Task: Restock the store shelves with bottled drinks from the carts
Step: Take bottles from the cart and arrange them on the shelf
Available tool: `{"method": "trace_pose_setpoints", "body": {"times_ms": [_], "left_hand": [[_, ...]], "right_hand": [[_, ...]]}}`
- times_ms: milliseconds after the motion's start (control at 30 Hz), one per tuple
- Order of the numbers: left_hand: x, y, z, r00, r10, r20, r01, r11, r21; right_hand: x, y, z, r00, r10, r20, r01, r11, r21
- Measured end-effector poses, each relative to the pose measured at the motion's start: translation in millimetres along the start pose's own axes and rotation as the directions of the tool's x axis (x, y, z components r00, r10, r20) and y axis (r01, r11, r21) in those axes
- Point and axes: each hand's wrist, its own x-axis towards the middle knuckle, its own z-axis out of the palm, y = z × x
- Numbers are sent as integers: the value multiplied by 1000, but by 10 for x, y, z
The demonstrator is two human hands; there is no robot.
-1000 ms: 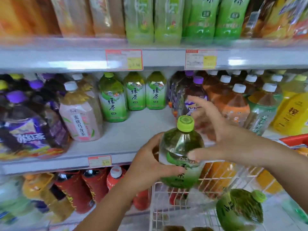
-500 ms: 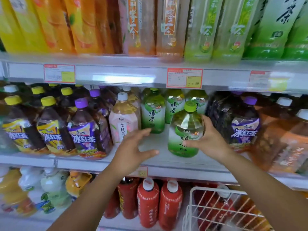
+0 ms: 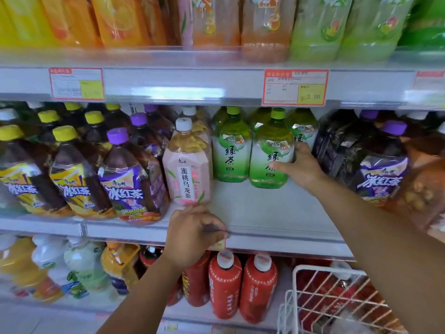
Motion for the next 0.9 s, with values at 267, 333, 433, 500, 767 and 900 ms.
{"method": "trace_pose_setpoints", "body": {"times_ms": [267, 333, 433, 500, 767, 900], "left_hand": [[16, -28, 5, 1000, 3, 18, -2, 999, -32], [17, 1, -16, 999, -16, 33, 18, 998, -52], [13, 36, -47, 999, -34, 42, 36, 999, -41], [4, 55, -40, 997, -67, 38, 67, 998, -20], [-101, 1125, 281, 974, 221, 49, -209, 961, -180], [-176, 1753, 776, 898, 362, 251, -250, 888, -386]], "right_hand": [[79, -36, 81, 999, -30, -23, 31, 997, 68], [33, -38, 36, 999, -24, 47, 21, 997, 69], [-199, -58, -200, 986, -33, 164, 36, 999, -15], [-502, -56, -506, 979, -95, 180, 95, 995, 11], [-1876, 483, -2104, 907, 117, 404, 56, 918, -392], [-2216, 1207, -2546, 834, 447, 323, -41, 634, -772]]}}
